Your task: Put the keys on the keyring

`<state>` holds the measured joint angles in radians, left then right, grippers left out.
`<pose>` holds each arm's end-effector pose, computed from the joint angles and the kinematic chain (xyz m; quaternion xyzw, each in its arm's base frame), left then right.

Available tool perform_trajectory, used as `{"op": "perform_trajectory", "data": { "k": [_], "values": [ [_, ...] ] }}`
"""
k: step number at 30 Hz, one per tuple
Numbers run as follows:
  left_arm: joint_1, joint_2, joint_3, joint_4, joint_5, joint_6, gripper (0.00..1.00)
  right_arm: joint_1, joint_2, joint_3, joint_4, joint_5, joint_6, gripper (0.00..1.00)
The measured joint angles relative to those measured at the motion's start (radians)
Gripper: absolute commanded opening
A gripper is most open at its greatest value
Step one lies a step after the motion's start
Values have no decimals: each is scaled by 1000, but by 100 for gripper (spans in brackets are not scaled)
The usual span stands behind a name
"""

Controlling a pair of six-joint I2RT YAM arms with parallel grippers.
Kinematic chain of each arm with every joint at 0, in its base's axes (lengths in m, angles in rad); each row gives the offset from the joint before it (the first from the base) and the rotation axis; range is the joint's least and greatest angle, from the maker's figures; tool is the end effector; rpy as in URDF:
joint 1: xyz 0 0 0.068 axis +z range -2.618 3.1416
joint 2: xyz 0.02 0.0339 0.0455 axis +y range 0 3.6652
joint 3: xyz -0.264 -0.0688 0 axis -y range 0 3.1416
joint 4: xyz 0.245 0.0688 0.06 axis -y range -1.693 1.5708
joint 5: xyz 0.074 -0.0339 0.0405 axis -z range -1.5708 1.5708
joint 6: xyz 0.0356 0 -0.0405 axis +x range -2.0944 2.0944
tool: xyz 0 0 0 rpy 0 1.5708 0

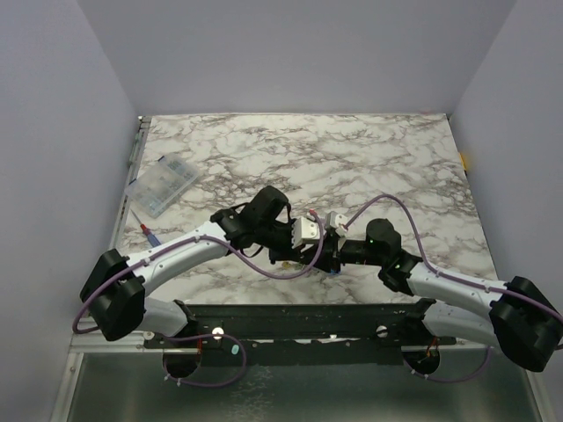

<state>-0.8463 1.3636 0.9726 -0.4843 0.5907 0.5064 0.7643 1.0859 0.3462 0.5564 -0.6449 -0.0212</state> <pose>0.1717 -0.2239 0.2544 0.6404 0.6393 -0.3248 0.2750 0.1433 0.1671 0.2076 -0.4663 0.5962 0.4472 0.4766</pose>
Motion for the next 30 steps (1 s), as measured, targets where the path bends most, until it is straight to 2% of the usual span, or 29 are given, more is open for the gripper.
{"op": "perform_trajectory", "data": {
  "k": [2,7,16,23,30],
  "values": [
    [0,-19,-23,42,-1,-23,0,0,0,4,0,-1,7,39],
    [7,-61,-72,125,-8,-73,0,1,-22,10,-10,10,33,45],
    [7,-126,-137,290,0,-156,0,2,-248,-13,-25,175,68,46],
    [9,-151,-195,374,10,-214,0,2,-419,-41,-52,340,103,38],
    [14,-188,-232,430,10,-257,0,2,-361,-10,-164,338,163,25]
  ]
}}
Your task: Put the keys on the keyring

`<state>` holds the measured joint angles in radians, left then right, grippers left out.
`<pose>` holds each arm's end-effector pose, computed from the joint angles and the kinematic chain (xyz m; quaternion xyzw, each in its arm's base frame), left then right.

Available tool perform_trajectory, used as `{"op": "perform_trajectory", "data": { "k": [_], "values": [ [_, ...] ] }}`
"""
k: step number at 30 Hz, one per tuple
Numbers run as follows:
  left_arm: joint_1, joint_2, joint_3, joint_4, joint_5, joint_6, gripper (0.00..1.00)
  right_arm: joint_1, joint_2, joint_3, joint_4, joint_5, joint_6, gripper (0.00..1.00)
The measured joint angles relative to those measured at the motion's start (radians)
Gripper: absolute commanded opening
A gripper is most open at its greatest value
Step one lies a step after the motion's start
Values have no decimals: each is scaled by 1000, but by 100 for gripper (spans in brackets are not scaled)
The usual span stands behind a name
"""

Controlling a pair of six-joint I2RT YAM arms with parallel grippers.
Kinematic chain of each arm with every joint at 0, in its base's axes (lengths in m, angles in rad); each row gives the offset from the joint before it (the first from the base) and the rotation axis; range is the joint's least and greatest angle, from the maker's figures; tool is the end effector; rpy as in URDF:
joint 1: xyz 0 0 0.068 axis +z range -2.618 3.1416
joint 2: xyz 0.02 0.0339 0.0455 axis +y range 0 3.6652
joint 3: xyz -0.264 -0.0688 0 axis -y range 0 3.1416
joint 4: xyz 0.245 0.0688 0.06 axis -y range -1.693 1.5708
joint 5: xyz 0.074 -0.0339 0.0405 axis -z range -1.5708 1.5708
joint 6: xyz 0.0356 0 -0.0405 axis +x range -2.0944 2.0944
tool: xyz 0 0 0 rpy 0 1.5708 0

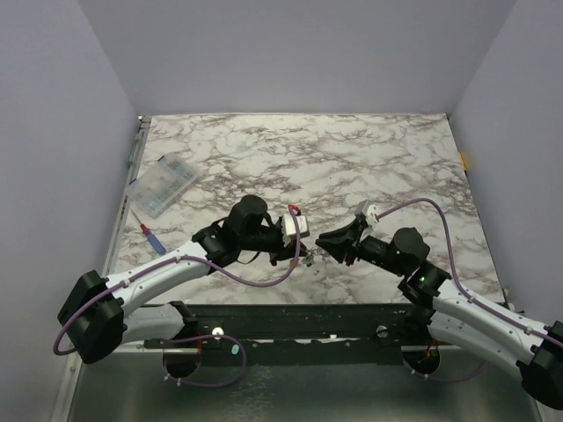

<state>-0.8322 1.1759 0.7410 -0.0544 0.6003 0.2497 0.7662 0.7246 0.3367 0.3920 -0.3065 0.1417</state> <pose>0.1583 -0.2037 0.2598 0.5522 0.6237 -0.3840 0.3983 0.1221 0.1324 0.2518 -0.3172 0.6304 0.4039 0.5821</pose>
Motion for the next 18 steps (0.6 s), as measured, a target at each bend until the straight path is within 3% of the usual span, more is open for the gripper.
{"op": "perform_trajectory", "data": {
  "k": [14,18],
  "values": [
    [6,-47,-69,114,-8,-93,0,0,24,16,-51,-145,130,30],
    [6,-53,-70,132,-14,-109,0,0,48,20,-51,-168,150,27]
  ]
}}
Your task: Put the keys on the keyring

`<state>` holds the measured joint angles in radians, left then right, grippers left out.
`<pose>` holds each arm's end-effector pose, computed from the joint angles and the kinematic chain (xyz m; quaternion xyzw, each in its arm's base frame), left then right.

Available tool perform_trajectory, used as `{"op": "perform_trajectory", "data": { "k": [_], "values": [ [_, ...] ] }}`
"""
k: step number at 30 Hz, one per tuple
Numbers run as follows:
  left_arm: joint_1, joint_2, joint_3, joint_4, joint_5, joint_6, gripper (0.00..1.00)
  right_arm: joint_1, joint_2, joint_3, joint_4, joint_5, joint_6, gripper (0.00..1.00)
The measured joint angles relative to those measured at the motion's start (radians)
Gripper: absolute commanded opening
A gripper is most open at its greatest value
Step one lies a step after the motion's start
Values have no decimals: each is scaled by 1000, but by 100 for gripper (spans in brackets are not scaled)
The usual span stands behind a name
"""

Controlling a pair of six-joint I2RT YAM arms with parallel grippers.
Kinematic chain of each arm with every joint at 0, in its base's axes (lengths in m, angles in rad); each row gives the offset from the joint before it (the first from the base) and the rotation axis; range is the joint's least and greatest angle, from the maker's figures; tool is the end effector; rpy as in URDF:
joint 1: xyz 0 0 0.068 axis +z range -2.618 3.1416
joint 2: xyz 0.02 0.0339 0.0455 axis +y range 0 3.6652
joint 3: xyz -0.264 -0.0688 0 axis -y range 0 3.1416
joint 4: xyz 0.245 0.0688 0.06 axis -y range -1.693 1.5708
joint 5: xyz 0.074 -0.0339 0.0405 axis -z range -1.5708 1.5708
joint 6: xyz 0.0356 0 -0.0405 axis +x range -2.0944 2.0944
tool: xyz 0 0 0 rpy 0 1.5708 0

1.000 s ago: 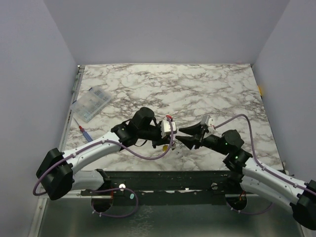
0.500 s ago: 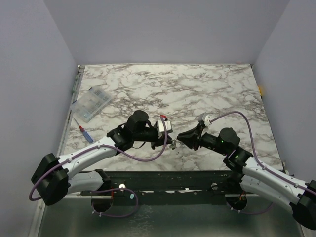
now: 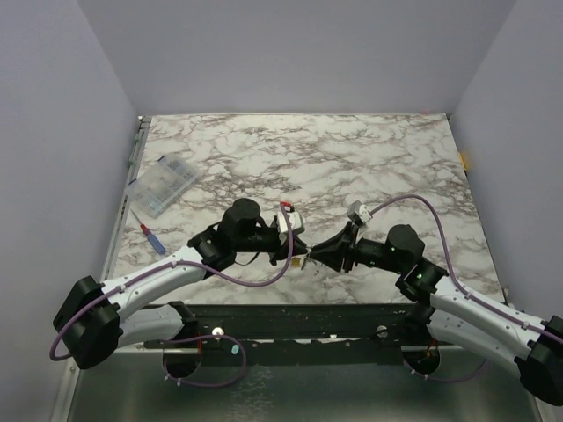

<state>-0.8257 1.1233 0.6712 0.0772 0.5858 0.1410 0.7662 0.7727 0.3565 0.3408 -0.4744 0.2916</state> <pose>0.1542 -0.1962 0.2605 0.5117 0.6251 -0.4057 0.4276 0.1218 0.1398 0.2457 -0.3228 0.6552 0.4822 0.4837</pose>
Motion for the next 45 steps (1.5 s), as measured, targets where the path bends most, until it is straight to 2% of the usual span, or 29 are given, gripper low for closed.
{"op": "perform_trajectory", "data": {
  "k": [5,7,22,25,31,37,45],
  "values": [
    [0,-9,-10,5,-2,-16,0,0,22,2,0,-2,13,16],
    [0,-11,-13,11,-3,-19,0,0,23,2,-1,1,17,14],
    [1,-43,-27,80,-6,-36,0,0,52,2,-23,17,32,18],
    [1,-47,-32,93,-6,-40,0,0,48,2,-54,33,33,22],
    [1,-53,-34,108,-18,-51,0,0,9,2,-117,45,41,39],
    [1,-53,-35,122,-101,-84,0,0,3,64,-155,13,50,56],
    [2,-44,-40,170,-204,-159,0,0,76,150,-171,66,60,61]
  ]
}}
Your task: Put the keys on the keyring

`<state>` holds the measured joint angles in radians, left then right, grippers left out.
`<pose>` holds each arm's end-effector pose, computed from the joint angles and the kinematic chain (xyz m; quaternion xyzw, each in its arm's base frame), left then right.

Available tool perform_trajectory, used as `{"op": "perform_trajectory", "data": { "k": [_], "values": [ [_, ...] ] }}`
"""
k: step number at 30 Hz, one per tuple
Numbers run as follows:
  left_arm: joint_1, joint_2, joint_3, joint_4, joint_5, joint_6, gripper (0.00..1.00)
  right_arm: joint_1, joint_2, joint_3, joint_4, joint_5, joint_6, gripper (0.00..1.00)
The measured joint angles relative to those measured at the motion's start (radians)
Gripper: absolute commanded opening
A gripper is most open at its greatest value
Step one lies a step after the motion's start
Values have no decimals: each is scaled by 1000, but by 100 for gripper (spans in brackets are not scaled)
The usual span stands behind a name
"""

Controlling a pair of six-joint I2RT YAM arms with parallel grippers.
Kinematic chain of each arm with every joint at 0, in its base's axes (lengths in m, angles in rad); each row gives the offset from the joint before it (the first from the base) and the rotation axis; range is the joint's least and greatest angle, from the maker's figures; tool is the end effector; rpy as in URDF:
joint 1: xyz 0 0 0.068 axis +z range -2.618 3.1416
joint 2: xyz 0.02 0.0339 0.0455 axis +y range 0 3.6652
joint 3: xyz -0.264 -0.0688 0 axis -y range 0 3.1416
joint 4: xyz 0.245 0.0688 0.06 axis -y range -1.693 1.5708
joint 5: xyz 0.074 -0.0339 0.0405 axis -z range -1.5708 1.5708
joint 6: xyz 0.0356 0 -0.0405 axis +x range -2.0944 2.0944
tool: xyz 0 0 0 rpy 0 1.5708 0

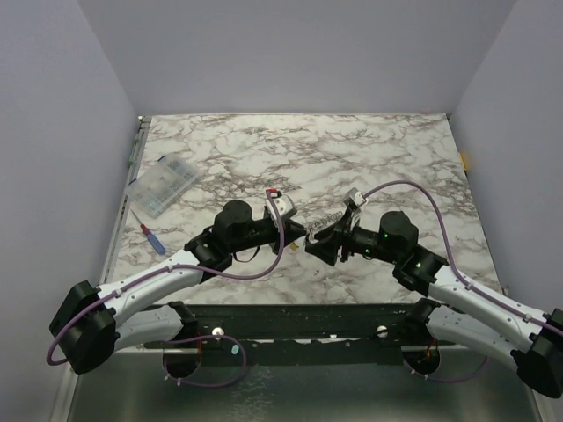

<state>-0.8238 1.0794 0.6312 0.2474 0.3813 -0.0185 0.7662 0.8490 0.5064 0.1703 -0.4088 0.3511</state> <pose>0.1582 -0.1903 0.2728 0.4083 0.6526 -0.3879 0.5069 0.1354 0.1500 0.2676 -0.2823 0.7064 0.4658 0.4521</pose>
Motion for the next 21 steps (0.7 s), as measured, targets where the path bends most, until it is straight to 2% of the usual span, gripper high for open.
{"op": "perform_trajectory", "data": {
  "k": [3,8,16,21],
  "values": [
    [0,6,-2,11,-40,-30,0,0,18,8,-16,63,4,72],
    [0,18,-2,31,-95,-76,0,7,67,43,-45,147,6,74],
    [0,25,-8,65,-165,-135,0,99,154,130,-72,303,-36,66],
    [0,29,-8,69,-183,-154,0,138,198,153,-85,384,-62,58]
  ]
}}
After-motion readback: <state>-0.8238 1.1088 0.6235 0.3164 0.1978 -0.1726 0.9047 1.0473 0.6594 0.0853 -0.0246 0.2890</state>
